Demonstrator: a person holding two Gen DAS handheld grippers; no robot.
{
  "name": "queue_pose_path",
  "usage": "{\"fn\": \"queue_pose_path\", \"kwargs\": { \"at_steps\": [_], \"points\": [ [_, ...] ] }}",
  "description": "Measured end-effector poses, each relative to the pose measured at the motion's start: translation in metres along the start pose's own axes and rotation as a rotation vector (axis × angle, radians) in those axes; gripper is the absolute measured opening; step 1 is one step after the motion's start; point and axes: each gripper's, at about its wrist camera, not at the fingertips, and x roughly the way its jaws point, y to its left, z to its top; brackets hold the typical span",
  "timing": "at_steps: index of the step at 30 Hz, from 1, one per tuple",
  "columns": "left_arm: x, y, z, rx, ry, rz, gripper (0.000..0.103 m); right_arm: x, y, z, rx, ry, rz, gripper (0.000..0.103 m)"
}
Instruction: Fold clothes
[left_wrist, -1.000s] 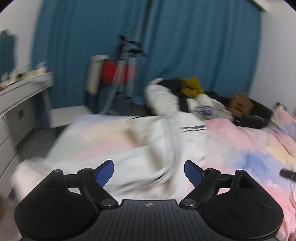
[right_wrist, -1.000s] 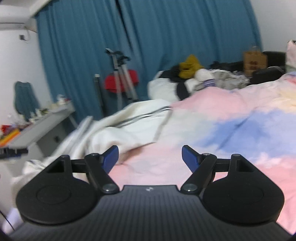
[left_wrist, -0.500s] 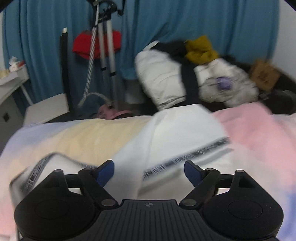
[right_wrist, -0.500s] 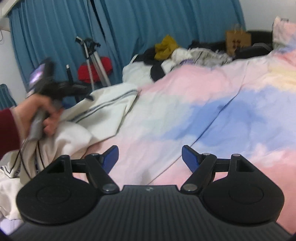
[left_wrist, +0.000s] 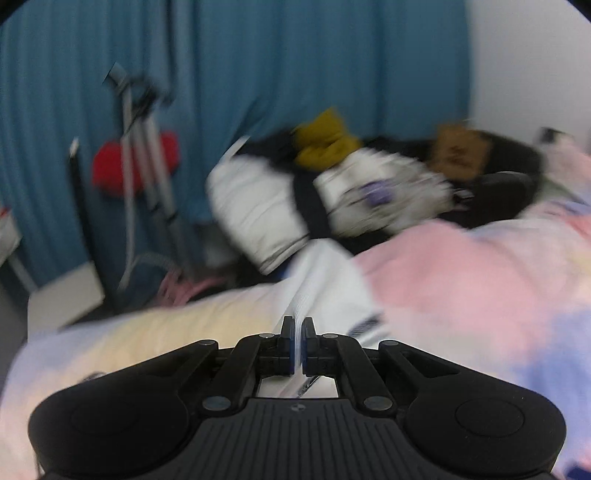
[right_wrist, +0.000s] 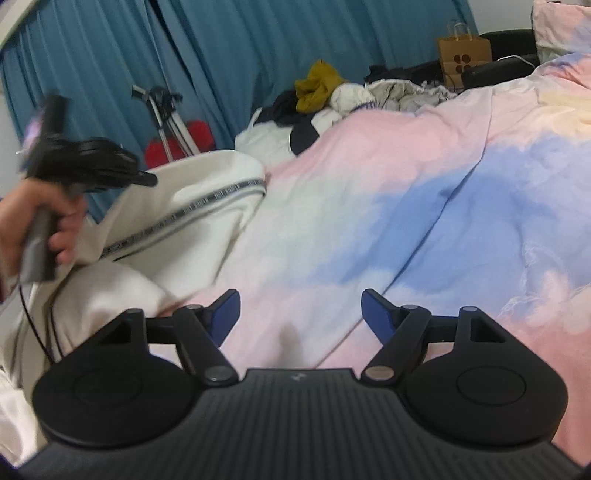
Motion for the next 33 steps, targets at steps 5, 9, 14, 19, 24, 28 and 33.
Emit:
{"fn": "queue_pose_path", "kwargs": {
  "at_steps": [5, 9, 14, 19, 24, 28, 33],
  "points": [
    [-0.095, -0.052, -0.039, 0.071, -0.045, -0.129, 0.003, -0.038, -0.005, 0.012, 0.06, -0.084, 0.062, 0.075],
    [-0.158, -0.088, -0.106, 0.093, -0.042, -0.202, 0.003, -0.069, -0.013, 0.022, 0.127, -0.114, 0.13, 0.075],
    [-0.197, -0.121, -0.197, 0.078, -0.005, -0.257, 0.003, -0.101, -0.012, 0.025, 0.133, -0.104, 0.174, 0.075],
    [-0.183, -0.124, -0.254, -0.013, 0.035, -0.243, 0.003, -0.1, -0.025, 0.017, 0.208, 0.04, 0.081, 0.075],
    [-0.165, -0.116, -0.274, -0.037, 0.074, -0.26, 0.004, -0.096, -0.042, 0.012, 0.347, 0.092, 0.06, 0.076],
    [-0.155, -0.109, -0.28, -0.049, 0.083, -0.275, 0.004, -0.074, -0.04, 0.006, 0.351, 0.173, 0.014, 0.075],
    [-0.146, -0.098, -0.278, -0.098, 0.103, -0.305, 0.004, -0.06, -0.065, -0.008, 0.439, 0.202, -0.201, 0.076]
  ]
}}
